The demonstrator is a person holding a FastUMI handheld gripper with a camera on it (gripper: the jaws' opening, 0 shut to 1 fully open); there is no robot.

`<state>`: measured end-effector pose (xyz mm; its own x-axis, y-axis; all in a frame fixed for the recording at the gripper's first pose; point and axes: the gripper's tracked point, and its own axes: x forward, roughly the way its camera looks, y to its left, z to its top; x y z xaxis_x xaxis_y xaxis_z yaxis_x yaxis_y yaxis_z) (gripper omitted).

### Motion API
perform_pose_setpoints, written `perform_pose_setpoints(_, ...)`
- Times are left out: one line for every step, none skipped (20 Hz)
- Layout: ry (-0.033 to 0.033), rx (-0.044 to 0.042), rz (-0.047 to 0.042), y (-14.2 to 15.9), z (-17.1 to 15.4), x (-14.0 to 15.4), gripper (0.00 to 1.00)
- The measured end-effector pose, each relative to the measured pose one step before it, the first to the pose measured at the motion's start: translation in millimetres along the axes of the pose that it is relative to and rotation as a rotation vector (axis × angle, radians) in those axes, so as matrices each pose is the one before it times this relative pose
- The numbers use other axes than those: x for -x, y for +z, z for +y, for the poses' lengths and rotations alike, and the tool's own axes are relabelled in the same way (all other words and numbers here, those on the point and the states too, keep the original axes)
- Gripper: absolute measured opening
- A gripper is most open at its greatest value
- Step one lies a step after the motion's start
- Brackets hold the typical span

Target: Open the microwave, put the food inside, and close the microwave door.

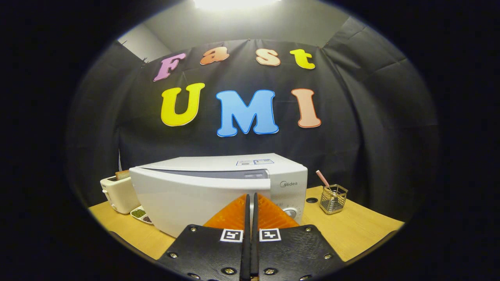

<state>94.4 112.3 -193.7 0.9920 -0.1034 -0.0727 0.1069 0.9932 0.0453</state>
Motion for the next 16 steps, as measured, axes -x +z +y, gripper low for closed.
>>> perform_pose_setpoints(-0.00123,0.00369,0.00003,0.69,-4.39,-3.78,0.01)
perform_pose_setpoints(0.00204,0.00361,0.00214,-0.59,-0.65,-5.4,0.01)
perform_pose_setpoints(0.00259,0.00161,0.00134,-0.44,-0.94,-5.27,0.01)
perform_pose_setpoints(0.00456,0.00554,0.00095,-0.02,-0.64,-4.48,0.01)
perform_pose_setpoints(0.00522,0.00193,0.00728,-0.81,-0.77,-4.93,0.01)
perform_pose_setpoints(0.00249,-0.00663,0.00314,0.36,-0.46,-3.55,0.01)
perform_pose_setpoints(0.00462,-0.01205,0.00794,-0.1,-1.59,-3.98,0.01)
perform_pose_setpoints(0.00416,-0.01012,0.00325,0.4,-0.21,-2.56,0.01)
perform_pose_setpoints(0.00468,-0.01831,0.00364,0.91,-0.33,-2.18,0.01)
perform_pose_setpoints(0.00424,-0.00931,0.00021,1.25,0.09,-1.92,0.01)
perform_pose_setpoints(0.00801,0.00028,0.00472,-1.57,-0.52,-3.8,0.01)
perform_pose_setpoints(0.00378,-0.00817,-0.00205,0.68,-0.36,0.99,0.01)
perform_pose_setpoints(0.00394,-0.00234,0.00156,-0.18,-1.15,-0.41,0.01)
perform_pose_setpoints(0.00219,0.00641,-0.00522,0.0,0.05,-0.98,0.01)
perform_pose_setpoints(0.00043,0.00522,-0.00333,0.2,-0.34,-0.45,0.01)
perform_pose_setpoints(-0.00253,0.0027,0.00094,0.76,-0.37,-0.91,0.01)
